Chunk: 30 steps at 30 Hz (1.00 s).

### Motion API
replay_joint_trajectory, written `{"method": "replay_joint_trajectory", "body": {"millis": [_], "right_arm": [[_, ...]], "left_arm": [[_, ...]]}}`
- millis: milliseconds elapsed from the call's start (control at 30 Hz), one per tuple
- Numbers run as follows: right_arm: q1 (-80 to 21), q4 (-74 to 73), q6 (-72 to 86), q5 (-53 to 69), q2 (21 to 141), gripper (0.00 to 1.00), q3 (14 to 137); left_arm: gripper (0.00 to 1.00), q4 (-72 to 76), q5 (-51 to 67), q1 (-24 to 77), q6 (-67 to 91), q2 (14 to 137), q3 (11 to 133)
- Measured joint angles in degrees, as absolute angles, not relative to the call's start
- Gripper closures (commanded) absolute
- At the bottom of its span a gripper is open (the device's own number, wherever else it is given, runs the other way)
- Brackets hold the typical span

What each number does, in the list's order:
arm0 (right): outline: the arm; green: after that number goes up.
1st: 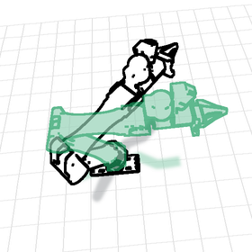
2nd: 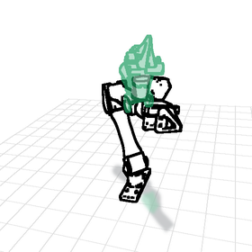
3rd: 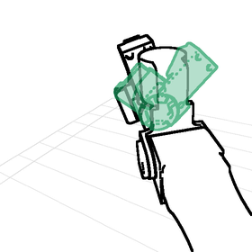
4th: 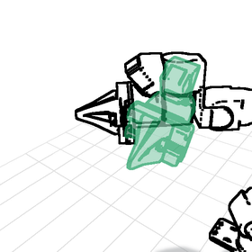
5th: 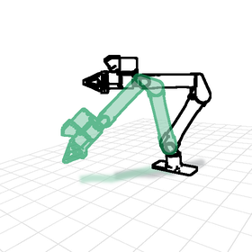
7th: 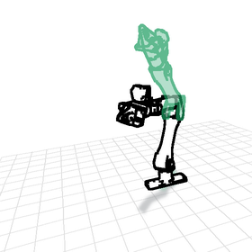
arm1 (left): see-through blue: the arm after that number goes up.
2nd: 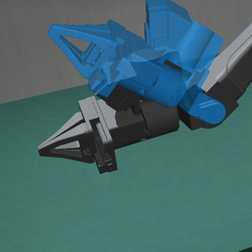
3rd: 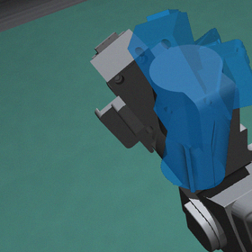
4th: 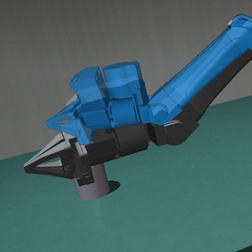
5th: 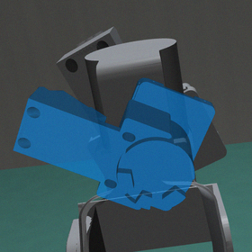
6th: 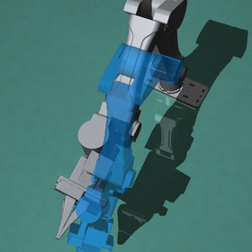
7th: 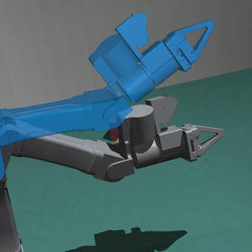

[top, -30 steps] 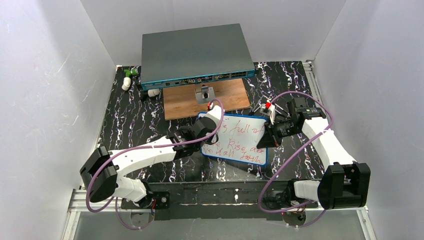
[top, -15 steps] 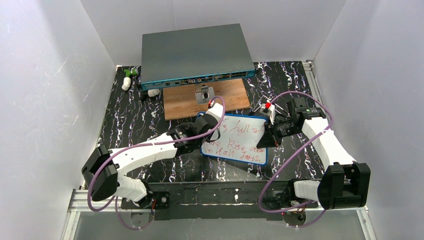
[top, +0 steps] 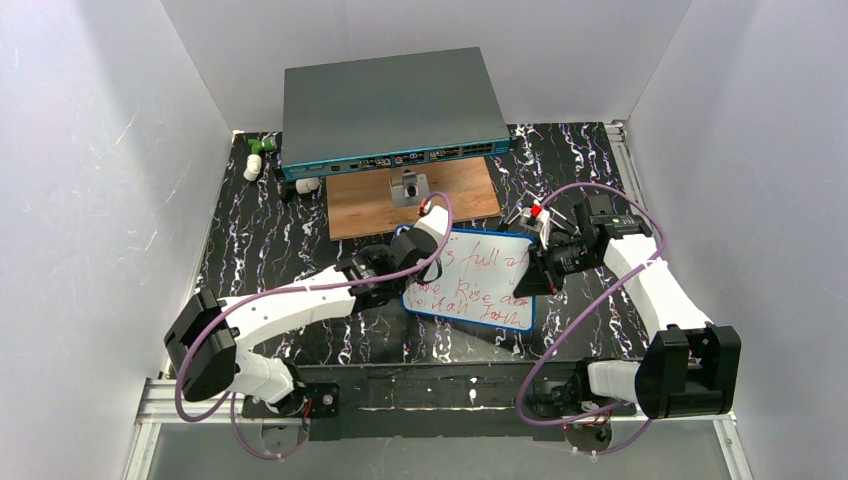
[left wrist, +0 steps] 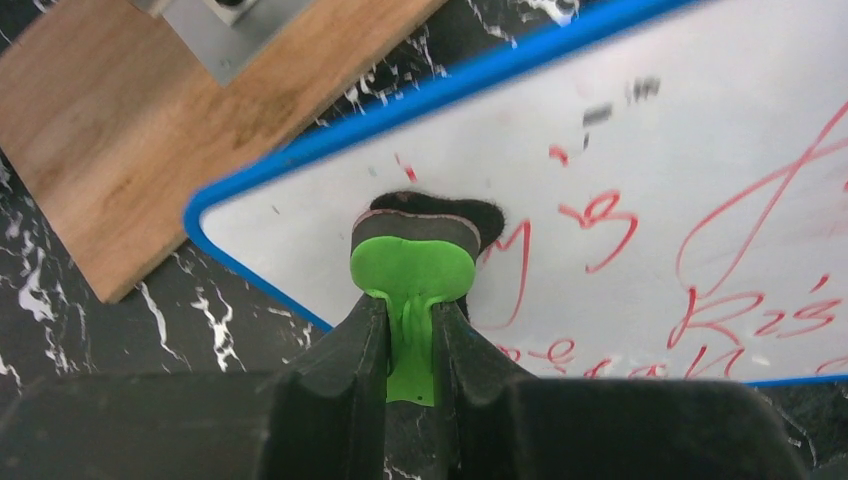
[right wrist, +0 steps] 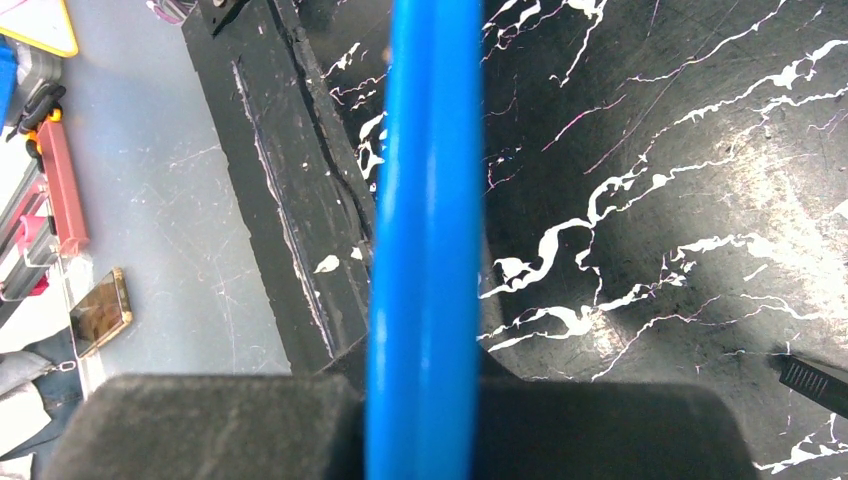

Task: Erase the whiteboard
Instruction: Erase the center of the board with the whiteboard.

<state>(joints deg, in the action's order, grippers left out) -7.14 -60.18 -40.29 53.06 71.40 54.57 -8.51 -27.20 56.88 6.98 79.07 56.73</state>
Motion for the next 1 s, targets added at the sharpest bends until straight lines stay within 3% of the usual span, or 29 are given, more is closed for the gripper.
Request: {"method": "replay_joint_trajectory", "body": {"millis": [300, 667, 1000], "right_arm": [[-7.14, -60.1, -41.04, 52.88, 71.35, 0.99, 54.57], [-7.14, -59.61, -41.12, 52.93, 71.29, 0.99, 54.59], [-7.14, -59.64, -40.91, 52.86, 71.29, 0.99, 54.59]], "left_arm": [[1.0, -9.93, -27.46, 58.33, 10.35, 76.77, 47.79], [1.0, -10.98, -21.5, 54.33, 9.61, 77.54, 54.59], [1.0, -8.67, -20.32, 56.86, 8.56, 78.28, 55.53]]}}
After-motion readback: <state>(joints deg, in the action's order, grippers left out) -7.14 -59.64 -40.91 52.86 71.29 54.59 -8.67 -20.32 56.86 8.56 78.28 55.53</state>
